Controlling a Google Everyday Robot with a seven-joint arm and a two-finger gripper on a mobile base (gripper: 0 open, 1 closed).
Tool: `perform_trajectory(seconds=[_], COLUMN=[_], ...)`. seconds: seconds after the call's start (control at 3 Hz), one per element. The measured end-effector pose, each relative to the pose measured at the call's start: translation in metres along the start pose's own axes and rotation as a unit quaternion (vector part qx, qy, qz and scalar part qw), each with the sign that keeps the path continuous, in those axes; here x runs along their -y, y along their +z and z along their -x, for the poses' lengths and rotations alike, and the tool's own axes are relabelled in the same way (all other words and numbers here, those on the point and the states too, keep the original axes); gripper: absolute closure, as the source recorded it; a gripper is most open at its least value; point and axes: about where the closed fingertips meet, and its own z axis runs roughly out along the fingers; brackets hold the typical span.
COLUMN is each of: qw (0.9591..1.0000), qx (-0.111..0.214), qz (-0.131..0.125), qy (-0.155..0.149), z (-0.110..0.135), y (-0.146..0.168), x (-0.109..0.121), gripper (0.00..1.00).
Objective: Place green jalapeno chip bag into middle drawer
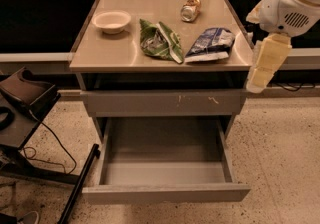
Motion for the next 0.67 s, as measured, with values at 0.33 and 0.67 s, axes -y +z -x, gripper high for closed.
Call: perform_trajectory(seconds=[0.33, 0.67], qw=[0.9998, 0.9975], qx=[0.018, 0.058], qz=[-0.007, -0.01], qy=[0.005, -0.04], z=[0.004, 0.047], y=[0.0, 0.013], x=[0.006, 0.039], gripper=[0.0, 0.0])
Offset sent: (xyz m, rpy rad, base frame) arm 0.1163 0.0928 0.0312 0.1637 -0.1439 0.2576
